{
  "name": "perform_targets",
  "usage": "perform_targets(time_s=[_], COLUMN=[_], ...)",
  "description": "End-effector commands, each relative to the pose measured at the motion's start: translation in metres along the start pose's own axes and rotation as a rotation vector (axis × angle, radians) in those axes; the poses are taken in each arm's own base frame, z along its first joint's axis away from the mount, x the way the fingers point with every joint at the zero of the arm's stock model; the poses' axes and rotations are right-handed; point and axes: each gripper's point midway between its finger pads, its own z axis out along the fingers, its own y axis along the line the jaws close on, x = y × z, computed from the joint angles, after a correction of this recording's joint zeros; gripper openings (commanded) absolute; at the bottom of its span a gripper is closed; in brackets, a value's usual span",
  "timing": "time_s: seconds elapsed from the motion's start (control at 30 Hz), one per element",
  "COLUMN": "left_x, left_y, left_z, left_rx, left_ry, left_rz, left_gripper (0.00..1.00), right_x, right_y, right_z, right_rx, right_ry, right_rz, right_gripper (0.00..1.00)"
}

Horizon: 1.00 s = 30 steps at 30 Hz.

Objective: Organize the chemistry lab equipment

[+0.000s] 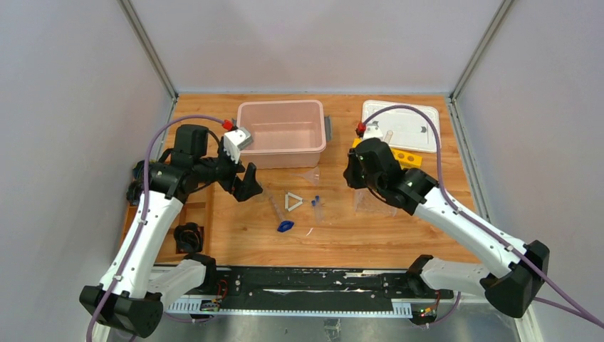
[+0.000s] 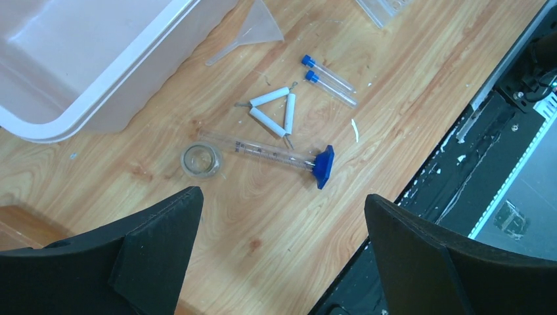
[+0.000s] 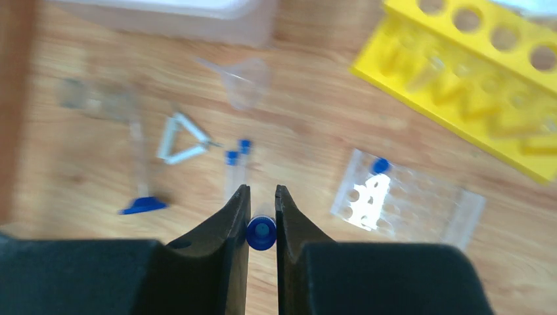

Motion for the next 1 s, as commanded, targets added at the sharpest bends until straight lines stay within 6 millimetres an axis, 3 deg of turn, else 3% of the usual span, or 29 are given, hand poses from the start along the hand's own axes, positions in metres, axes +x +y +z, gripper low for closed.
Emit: perform_targets(time_s=[0.0, 0.17, 0.67, 0.97], left_x=[-0.009, -0.011, -0.016, -0.014], left_y=[0.002, -0.002, -0.004, -0.002], left_z=[-0.003, -0.005, -0.006, -0.008], left_rx=[-0.021, -0.001, 0.007, -0.013], left_ry=[-0.018, -0.028, -0.033, -0.033], left_rz=[0.004, 0.001, -0.003, 0.006], left_gripper=[1.00, 0.99, 1.00, 1.00], right_x=[0.036, 0.056, 0.095, 0.101], right_y=[-0.058, -0.081, -0.098, -0.103], right_z=[0.014, 0.021, 0.049, 0.055], right_rx=[0.224, 0.306, 0.358, 0.379], right_ry=[0.048, 0.055, 0.135, 0.130], right_rz=[-0.104, -0.141, -0.195, -0.192], right_gripper=[0.00, 0.00, 0.00, 0.00])
